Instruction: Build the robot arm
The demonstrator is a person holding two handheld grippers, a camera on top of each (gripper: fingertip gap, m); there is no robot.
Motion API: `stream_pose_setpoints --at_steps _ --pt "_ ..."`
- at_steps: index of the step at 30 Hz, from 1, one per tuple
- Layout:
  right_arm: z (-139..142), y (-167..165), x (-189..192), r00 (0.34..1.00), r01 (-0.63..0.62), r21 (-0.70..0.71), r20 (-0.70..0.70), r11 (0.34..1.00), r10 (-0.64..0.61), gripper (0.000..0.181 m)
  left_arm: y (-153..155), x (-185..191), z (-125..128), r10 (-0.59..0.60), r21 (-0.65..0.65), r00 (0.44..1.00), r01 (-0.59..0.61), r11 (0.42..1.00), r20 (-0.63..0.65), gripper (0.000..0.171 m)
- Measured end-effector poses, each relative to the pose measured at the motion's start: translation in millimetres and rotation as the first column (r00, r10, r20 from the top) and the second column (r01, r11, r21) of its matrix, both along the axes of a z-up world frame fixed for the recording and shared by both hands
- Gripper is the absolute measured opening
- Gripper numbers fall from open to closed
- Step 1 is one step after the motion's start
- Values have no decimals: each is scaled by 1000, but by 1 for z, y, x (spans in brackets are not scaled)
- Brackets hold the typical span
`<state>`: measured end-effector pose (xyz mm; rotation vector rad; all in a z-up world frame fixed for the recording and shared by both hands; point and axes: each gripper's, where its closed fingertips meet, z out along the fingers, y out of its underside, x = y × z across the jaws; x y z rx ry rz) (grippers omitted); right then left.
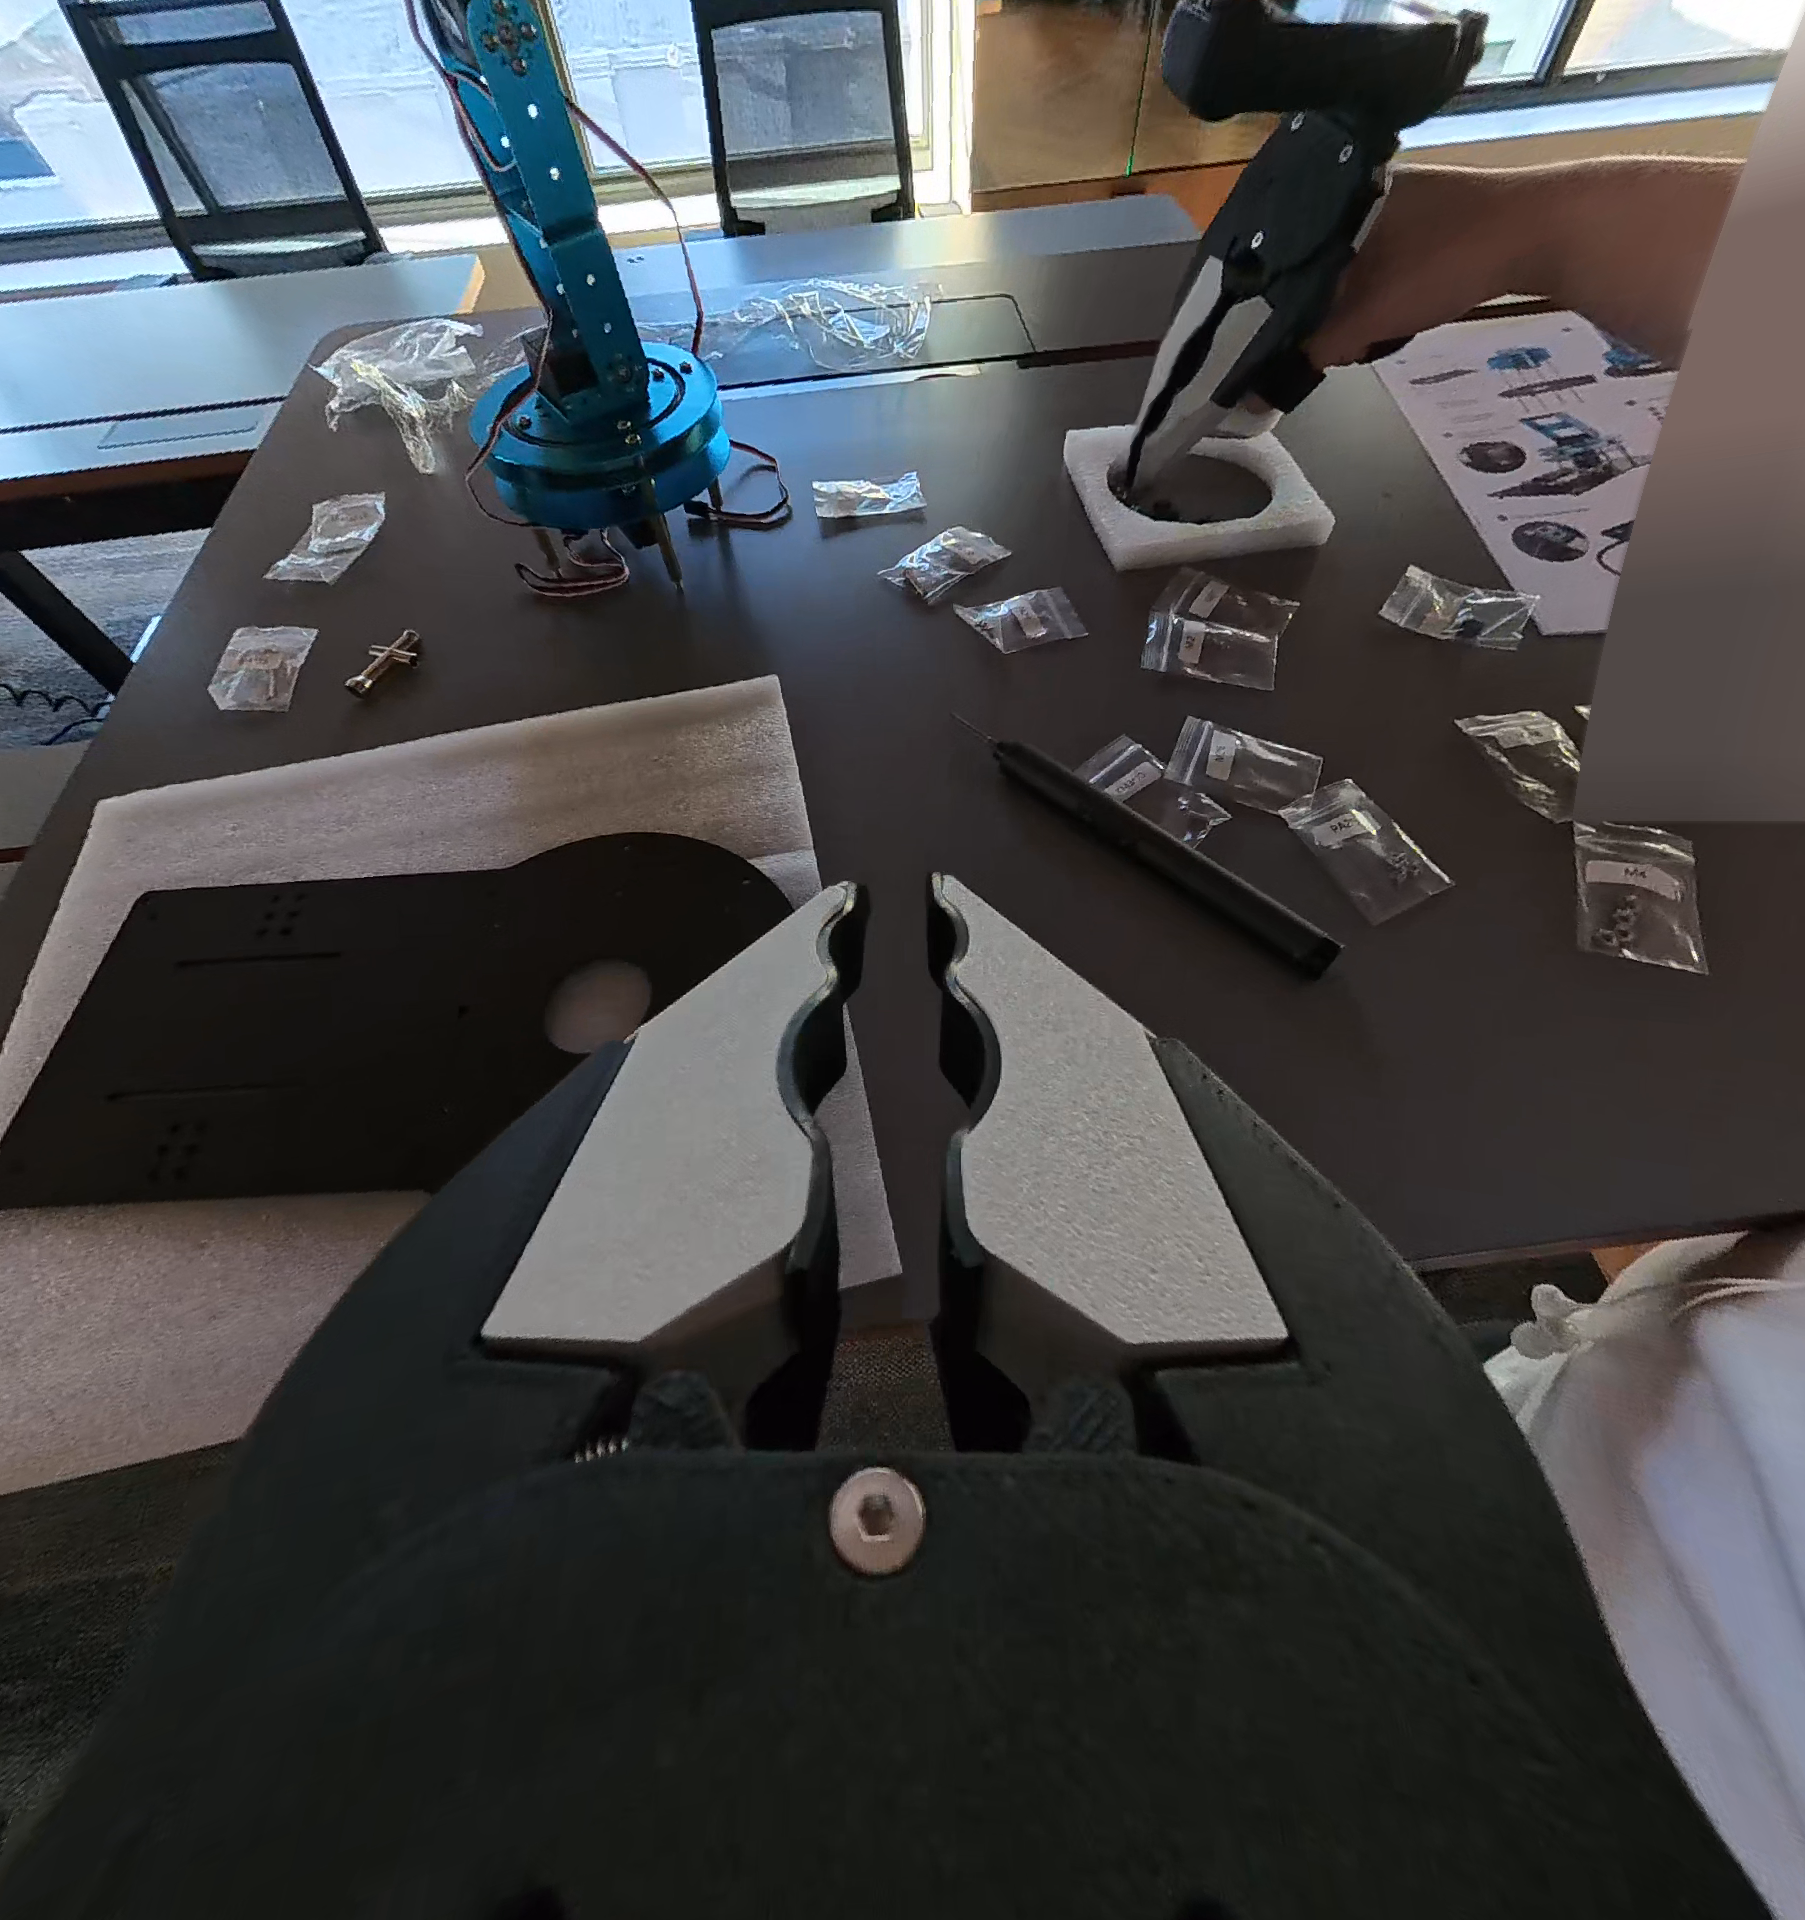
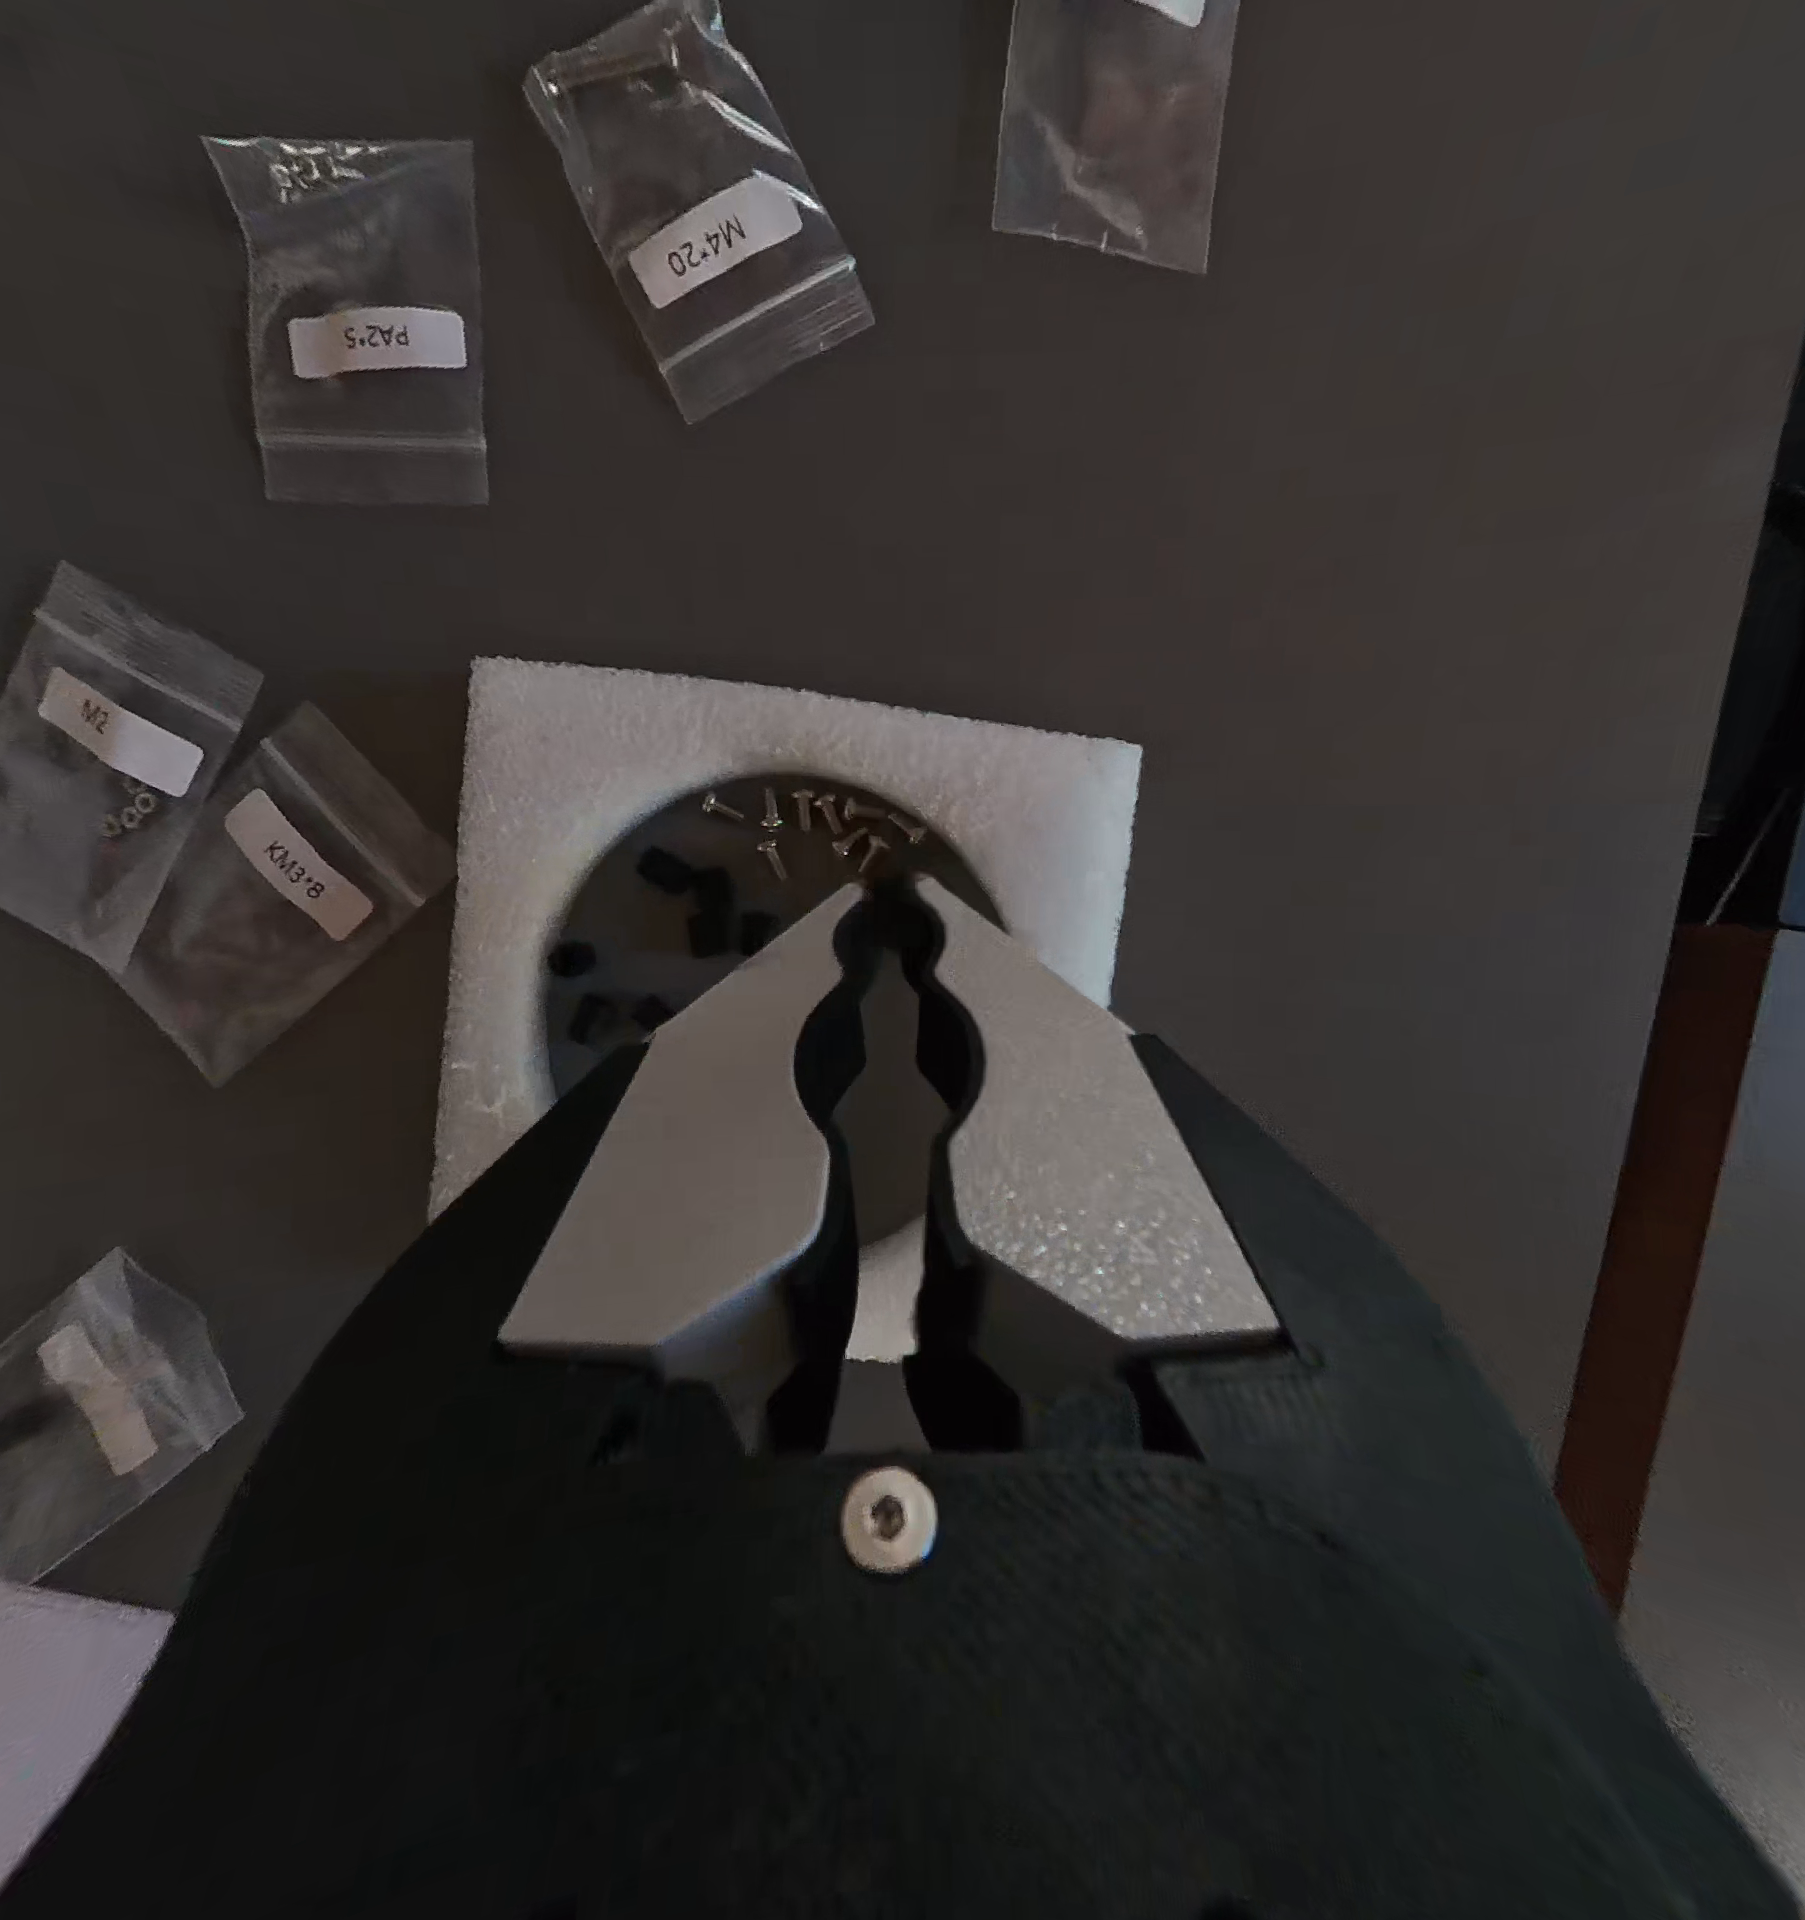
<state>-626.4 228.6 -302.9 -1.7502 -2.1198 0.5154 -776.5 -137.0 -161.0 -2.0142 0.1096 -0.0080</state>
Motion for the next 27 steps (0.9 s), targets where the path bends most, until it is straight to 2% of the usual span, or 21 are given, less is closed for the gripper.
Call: stream_pose_setpoints --at_steps 3,5,6,9,15,21,24,27 --pt "0 -1 -1 1000 3 -21 -13 1000 -4 0 -1 3 -1 -4 -2 1000 4 1000 5 9" --pt "1 3 0 1000 24 -3 -13 1000 -24 13 -2 3 -4 -2 -18 1000 3 1000 3 10" --pt "3 4 0 999 34 -7 -19 999 -34 14 -3 3 -6 -3 -26 1000 3 1000 2 10" --pt "9 -3 -4 997 42 -85 -55 996 -47 12 -3 3 -8 -4 -41 1000 5 999 5 10" --pt "7 -4 -10 993 114 -161 -9 980 -117 10 0 3 -12 -17 -67 1000 17 998 -2 10" --pt "-1 0 -6 994 106 -84 48 991 -102 5 -1 3 -18 -18 -96 999 15 995 -33 10" --pt "-1 -1 -5 993 109 -98 60 989 -104 2 -3 2 -20 -15 -102 999 12 995 -31 10" --pt "3 1 -5 994 105 -86 34 991 -103 9 -4 1 -20 -9 -101 1000 6 995 -26 10"
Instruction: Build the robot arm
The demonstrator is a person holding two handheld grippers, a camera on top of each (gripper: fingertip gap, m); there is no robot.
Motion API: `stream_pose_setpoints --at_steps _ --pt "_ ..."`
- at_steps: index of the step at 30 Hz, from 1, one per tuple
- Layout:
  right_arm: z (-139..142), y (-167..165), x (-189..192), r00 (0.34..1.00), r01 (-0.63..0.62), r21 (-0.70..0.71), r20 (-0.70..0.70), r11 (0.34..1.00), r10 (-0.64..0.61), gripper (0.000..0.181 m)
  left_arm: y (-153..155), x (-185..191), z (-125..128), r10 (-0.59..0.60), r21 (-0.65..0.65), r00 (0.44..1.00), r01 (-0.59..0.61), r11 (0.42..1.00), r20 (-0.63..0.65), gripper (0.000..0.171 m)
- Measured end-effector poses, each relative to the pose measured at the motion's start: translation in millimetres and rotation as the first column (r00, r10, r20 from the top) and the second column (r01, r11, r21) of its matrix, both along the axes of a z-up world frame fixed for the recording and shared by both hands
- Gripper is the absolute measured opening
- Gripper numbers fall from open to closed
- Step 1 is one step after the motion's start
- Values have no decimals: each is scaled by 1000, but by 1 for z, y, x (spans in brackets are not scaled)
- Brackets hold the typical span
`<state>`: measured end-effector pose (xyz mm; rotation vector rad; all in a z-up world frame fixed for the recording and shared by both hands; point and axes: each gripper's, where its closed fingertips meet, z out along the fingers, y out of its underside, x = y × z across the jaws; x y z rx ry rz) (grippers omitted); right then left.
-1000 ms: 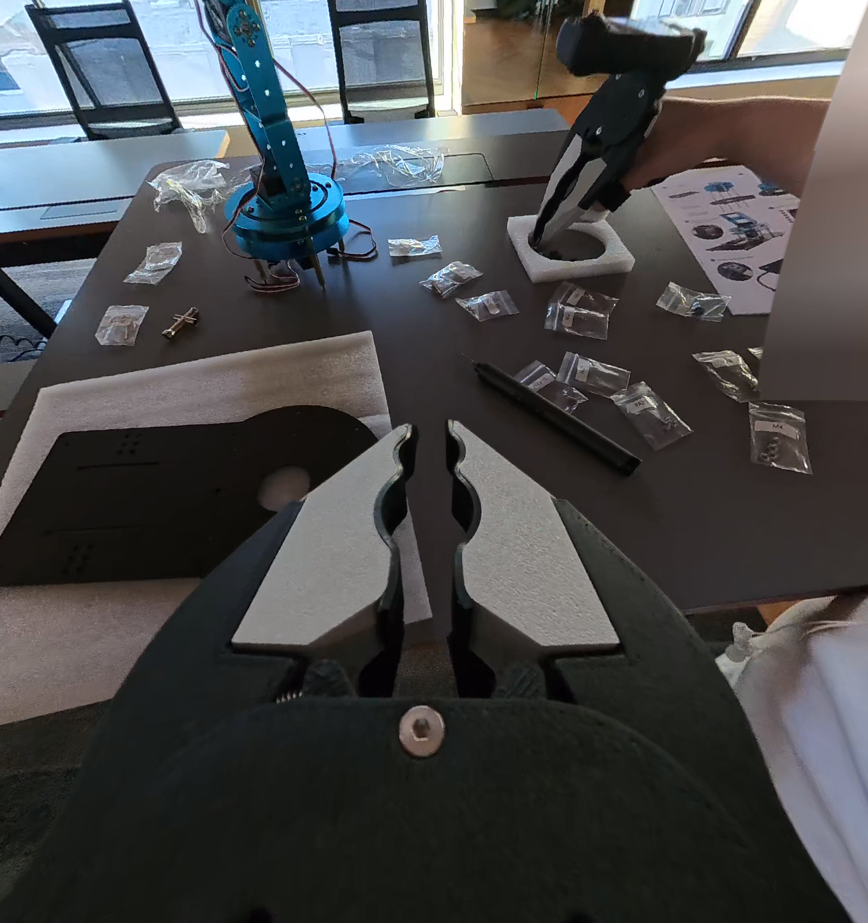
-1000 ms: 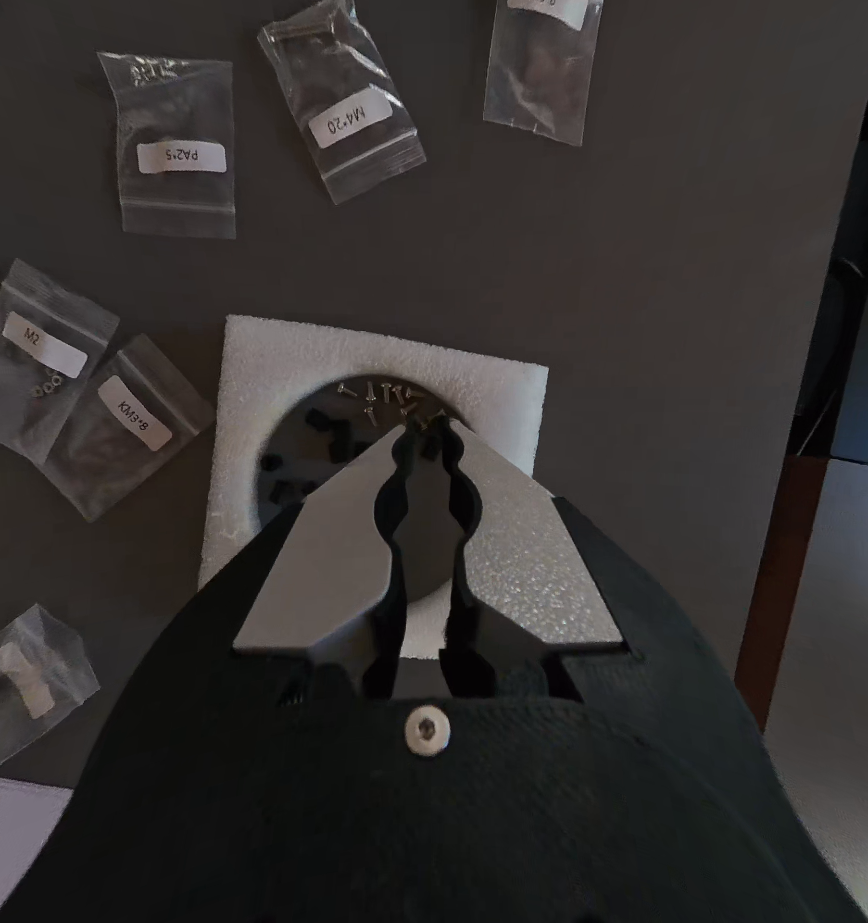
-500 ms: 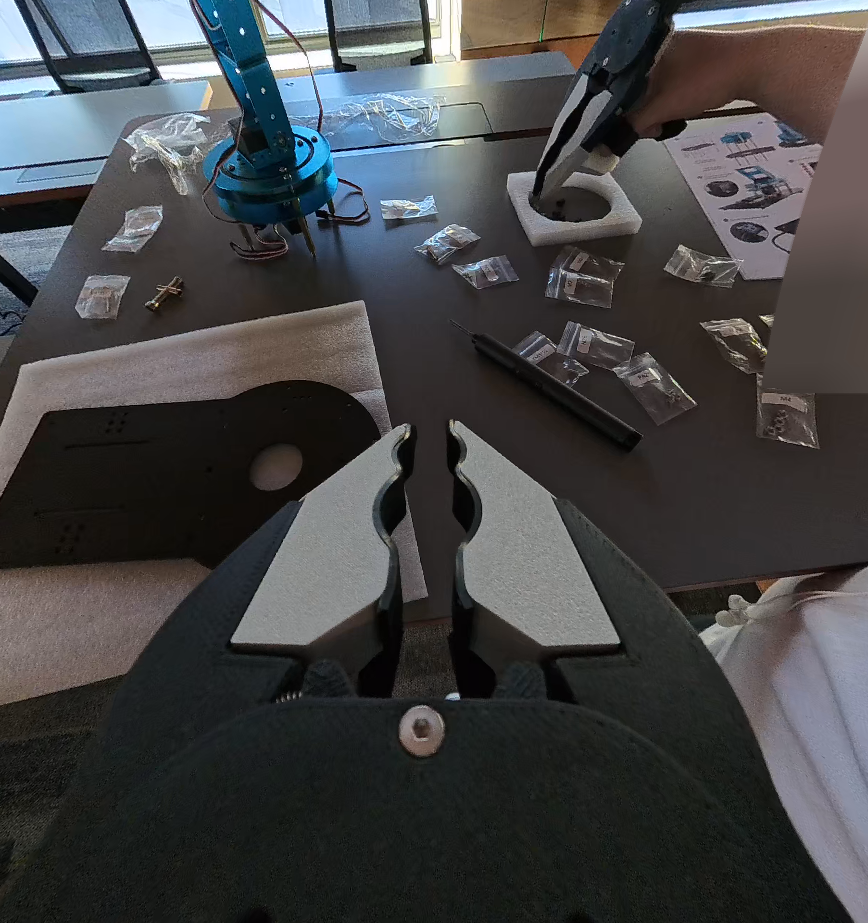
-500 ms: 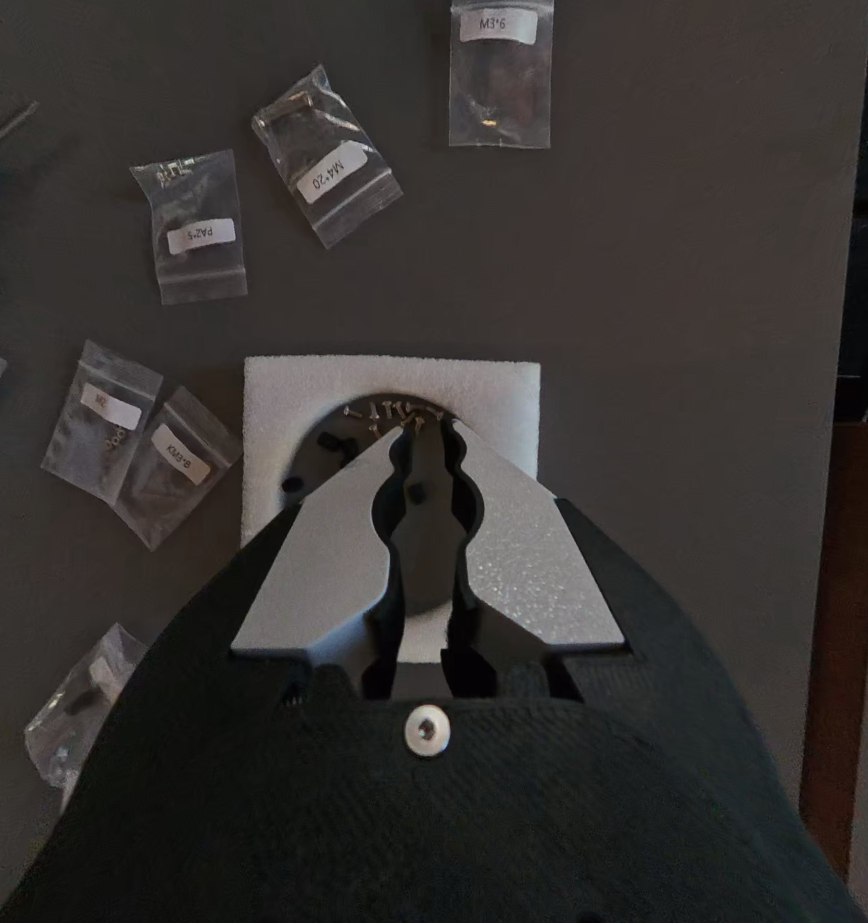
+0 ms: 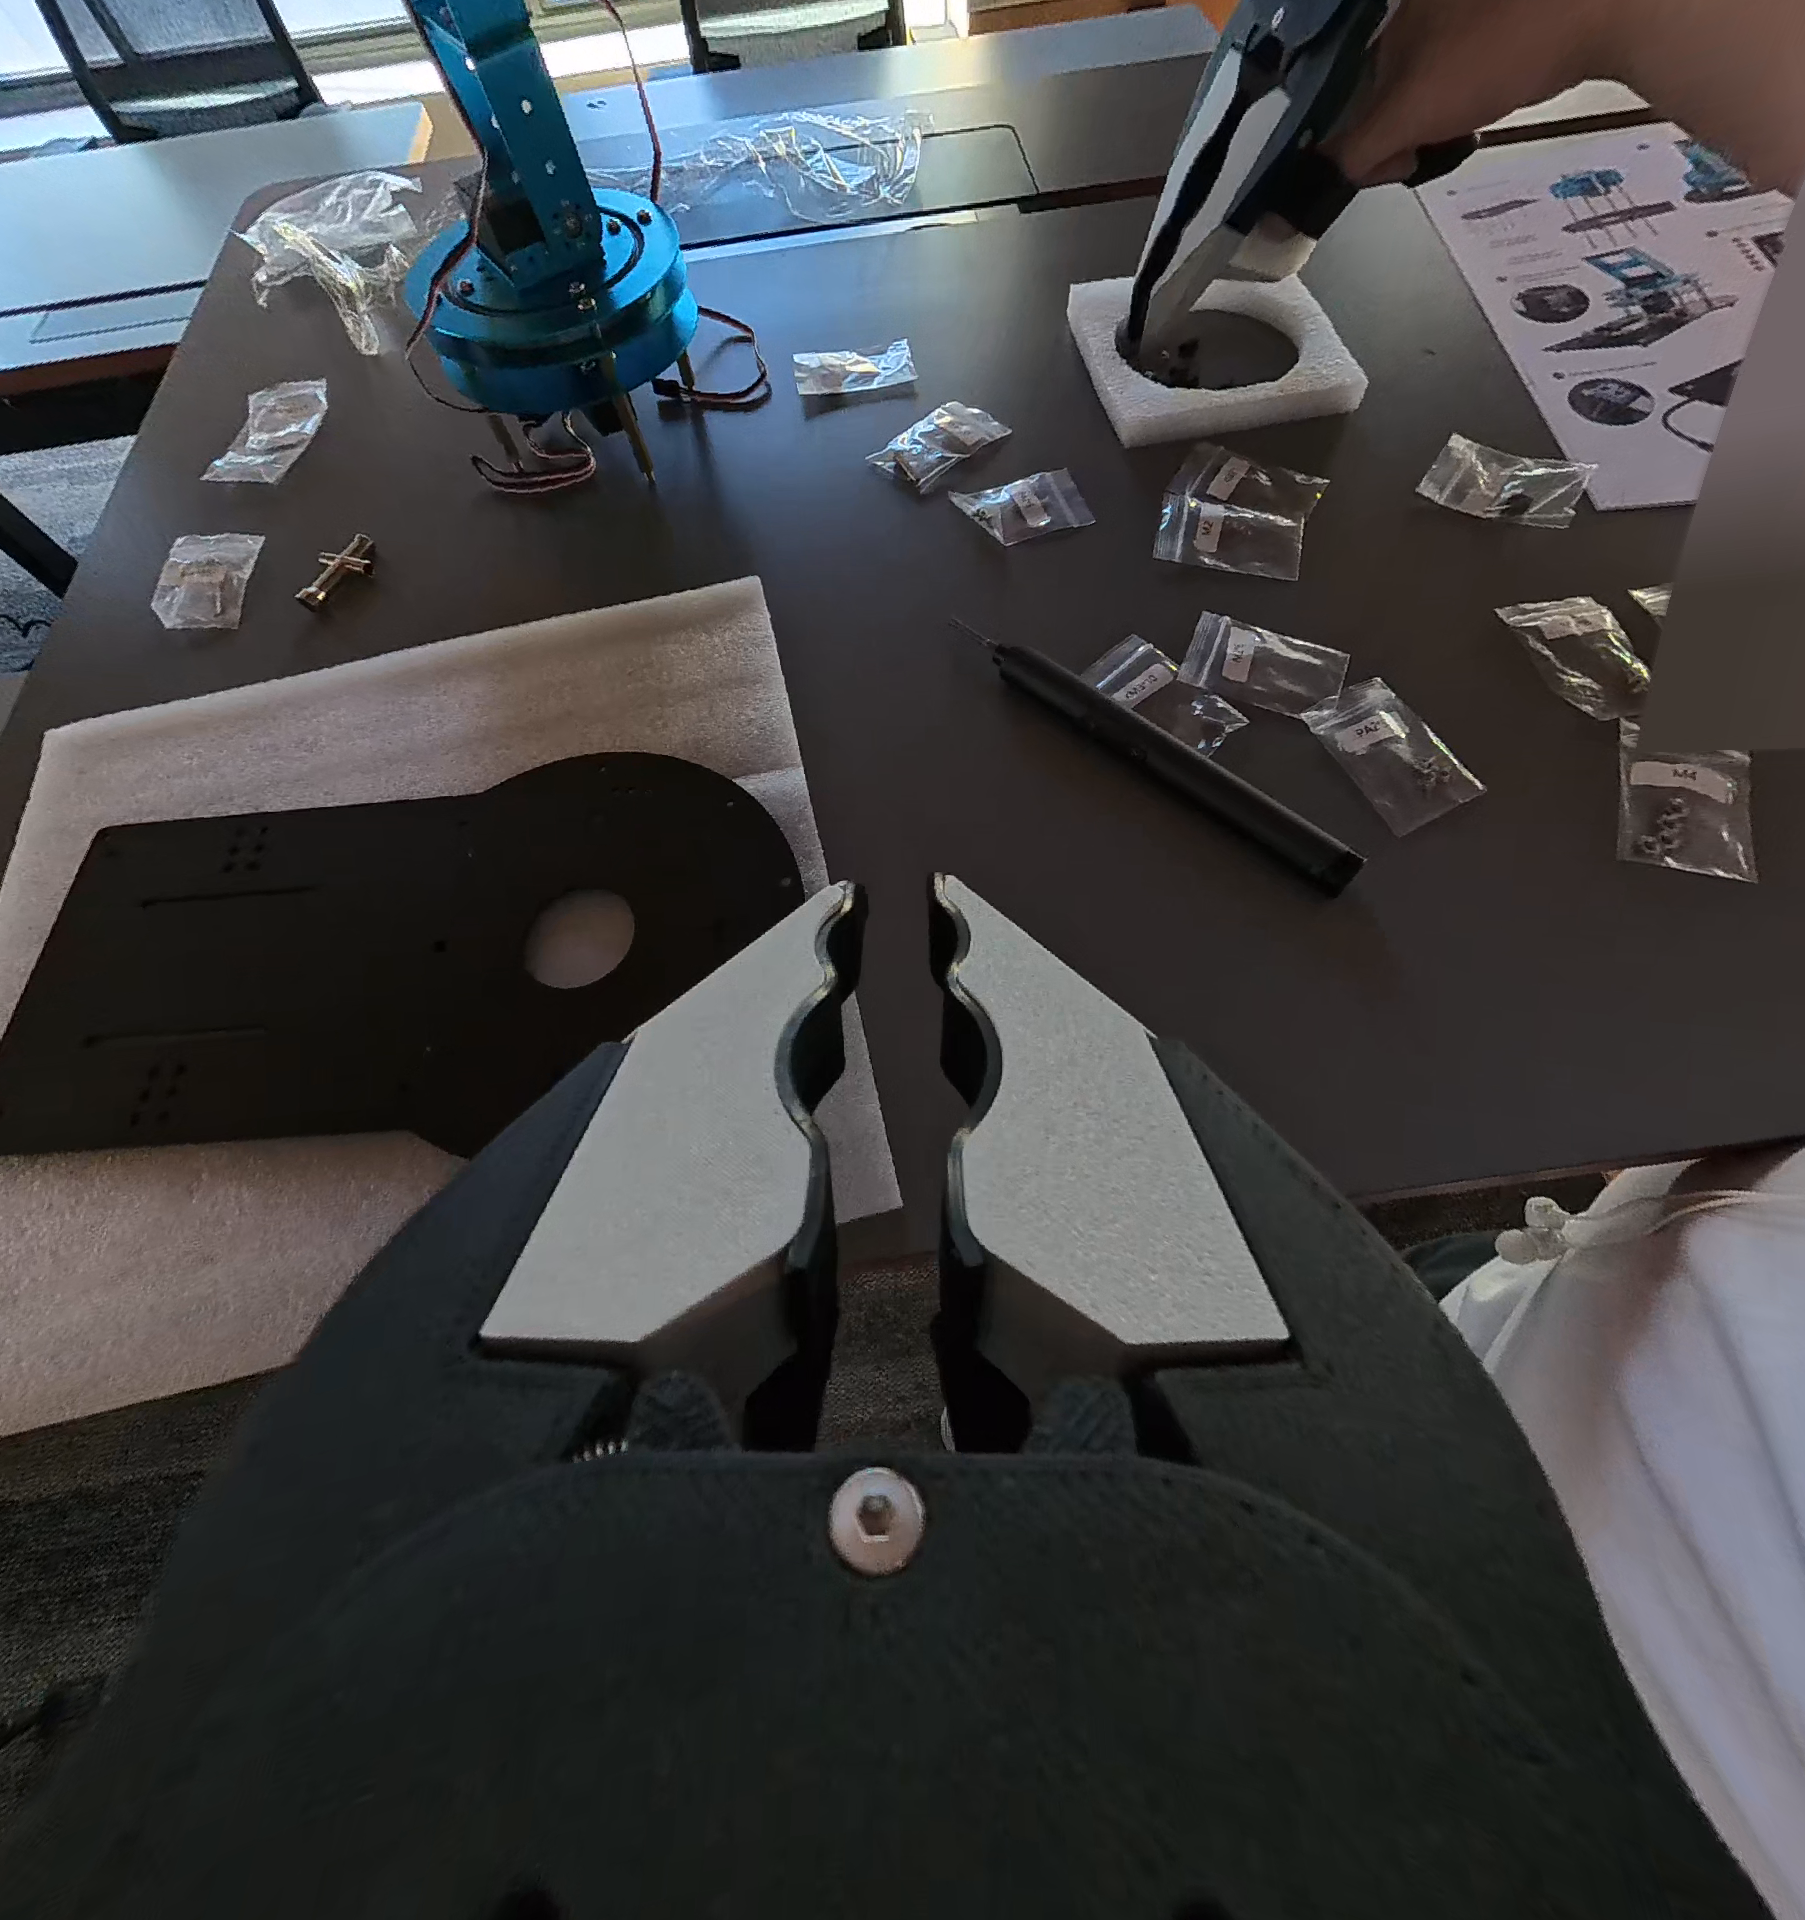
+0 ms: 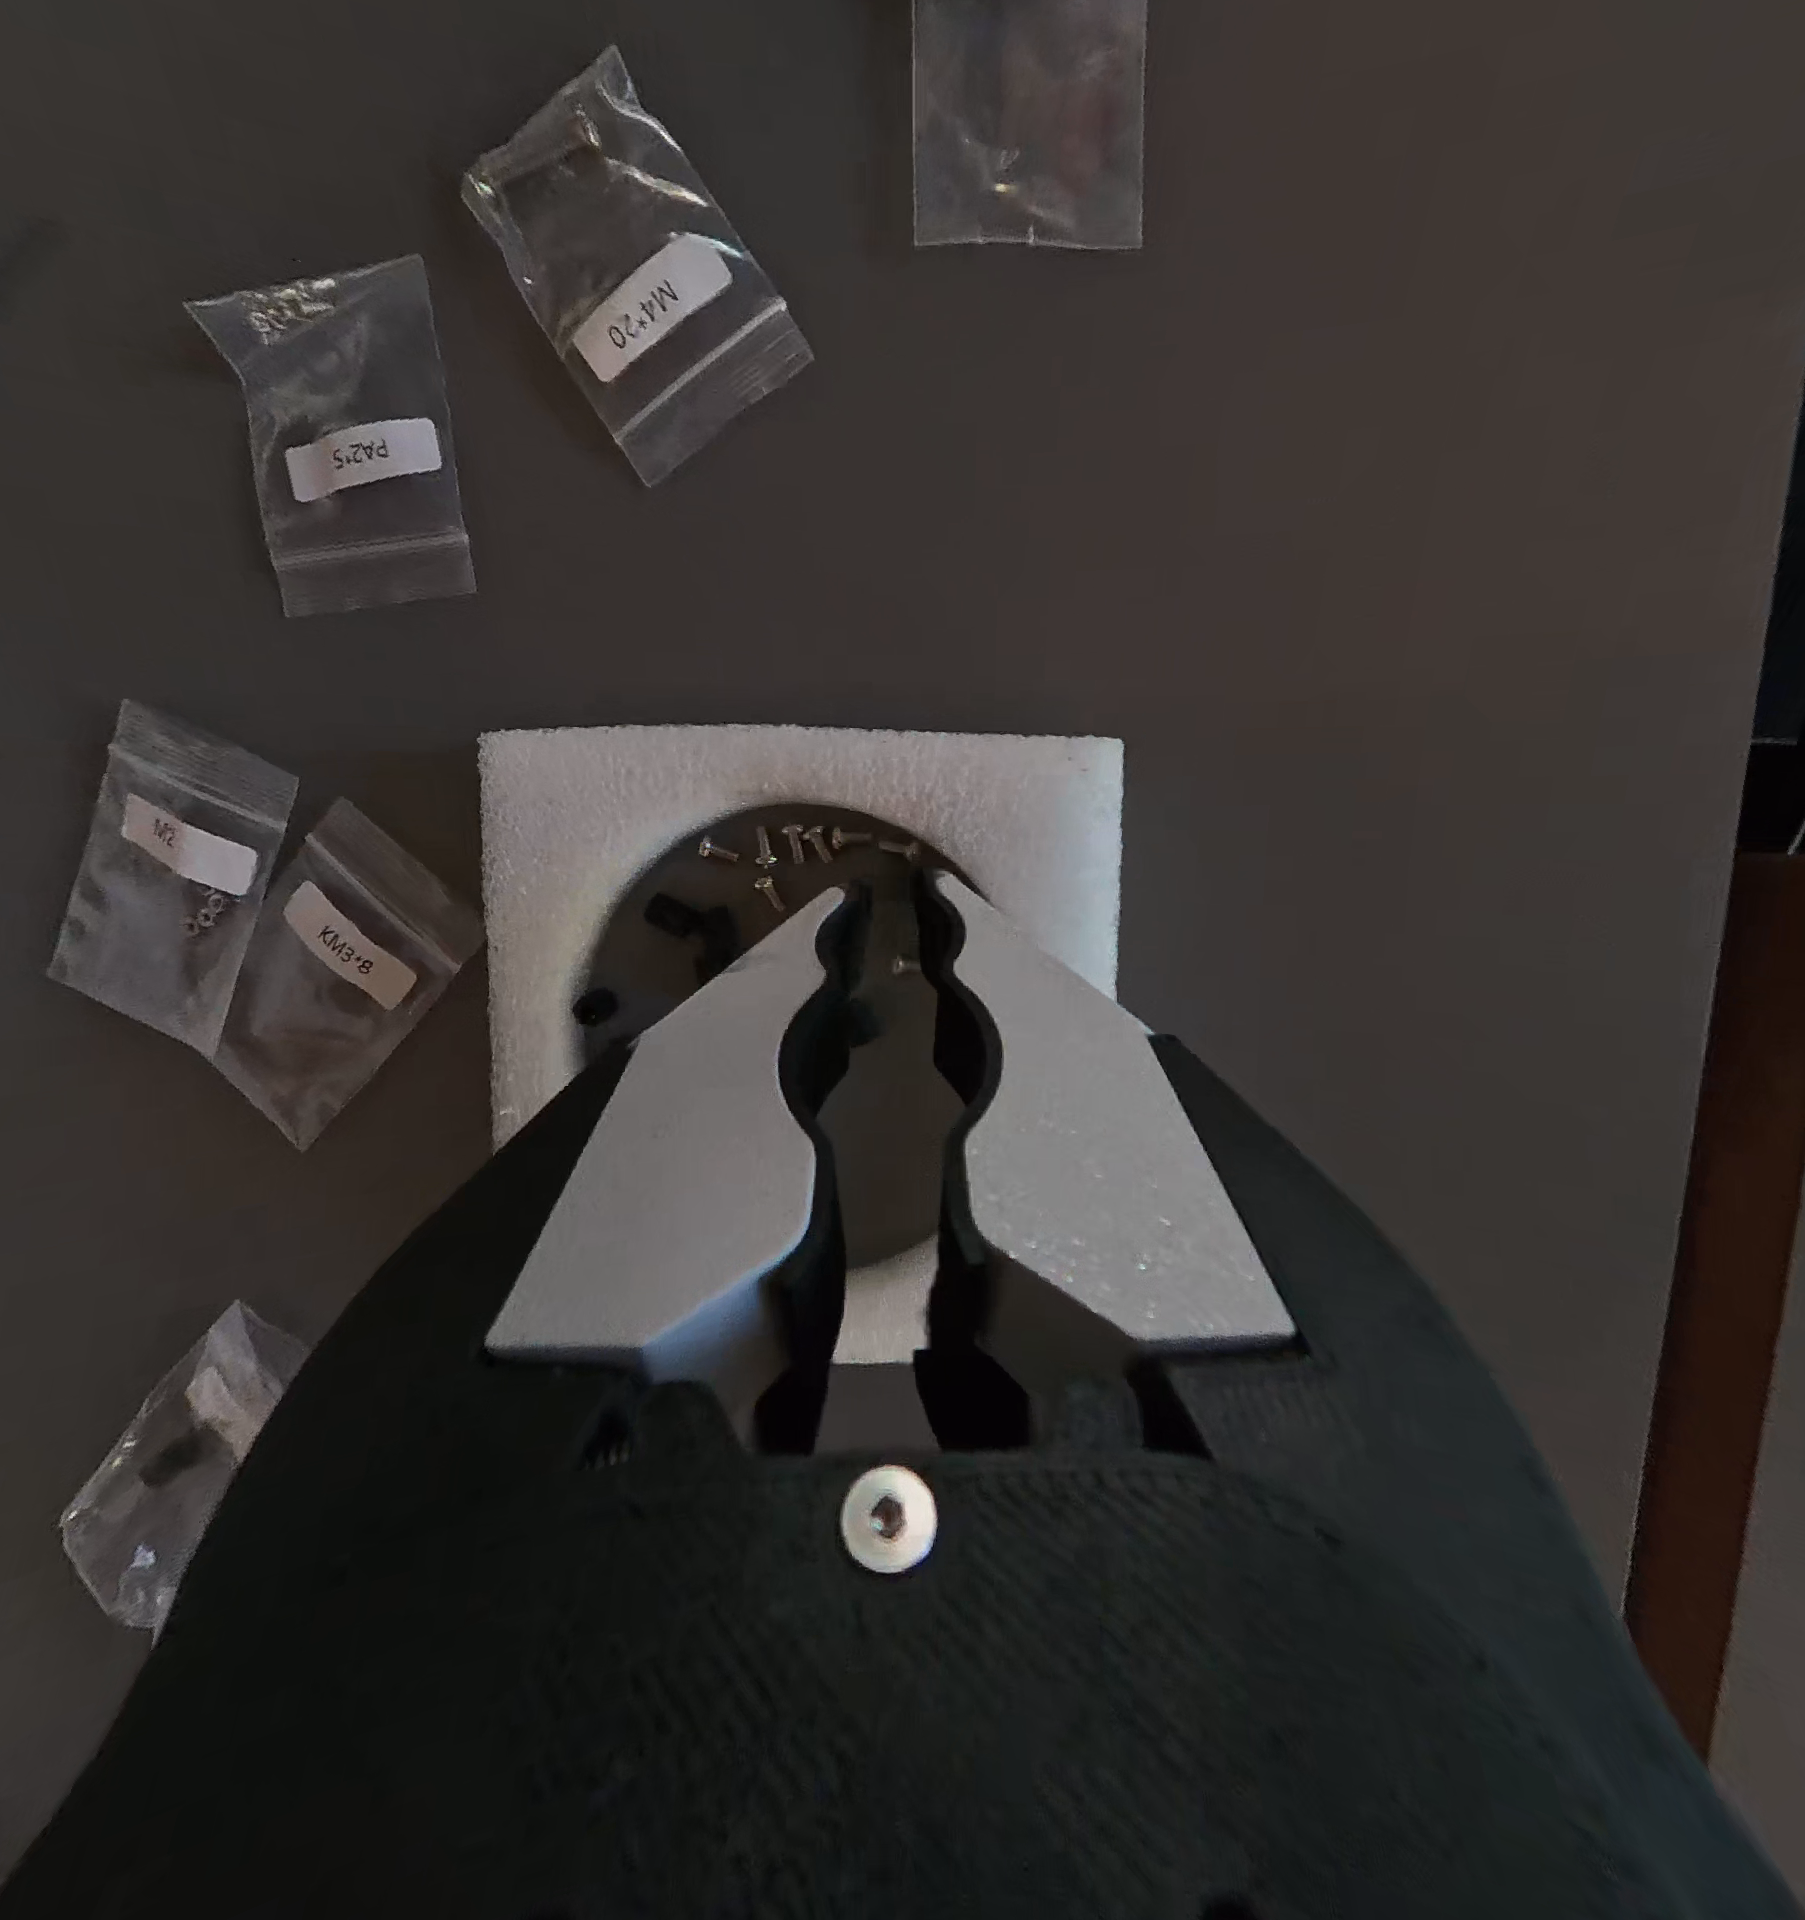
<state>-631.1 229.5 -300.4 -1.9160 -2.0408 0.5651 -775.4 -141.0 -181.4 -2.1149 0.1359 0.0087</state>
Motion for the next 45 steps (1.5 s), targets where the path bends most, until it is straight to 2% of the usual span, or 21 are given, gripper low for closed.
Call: stream_pose_setpoints --at_steps 3,7,11,20,24,26,28,30,32,34,38,40,45 --pt "8 -2 1 999 -22 -11 -41 1000 21 9 -2 -1 0 6 -1 1000 -6 1000 -1 10" --pt "11 -11 8 991 -121 -1 -56 993 121 9 -3 -1 -2 8 -5 1000 -8 1000 -1 10" --pt "9 -9 11 984 -168 21 -64 986 169 10 -3 1 -5 5 -11 1000 -4 1000 6 10" --pt "-2 -10 10 982 -181 -22 -63 983 179 12 -4 6 -6 4 -22 1000 -4 1000 1 10" --pt "-3 -11 9 983 -170 -35 -78 985 167 4 -3 7 -7 4 -27 1000 -4 1000 7 10" --pt "2 -11 9 980 -174 8 -96 985 174 3 0 11 -8 -7 -24 999 8 1000 34 10" --pt "21 -22 6 964 -183 77 -182 980 194 3 10 21 -8 -44 -9 991 46 999 124 14" --pt "51 -47 4 925 -204 193 -283 960 253 4 31 43 -1 -120 54 945 108 993 306 16" --pt "83 -87 7 867 -228 314 -366 922 339 3 60 69 13 -228 152 836 175 973 499 16" --pt "111 -126 14 813 -222 413 -422 883 402 3 91 94 22 -311 212 728 228 950 611 11" --pt "150 -178 34 744 -165 531 -486 831 458 3 143 154 34 -431 278 506 351 894 747 12" --pt "160 -191 46 737 -142 547 -499 825 457 3 157 180 39 -459 294 421 399 868 783 16" --pt "169 -198 78 763 -67 535 -516 842 389 3 167 223 51 -523 345 329 468 813 787 19"
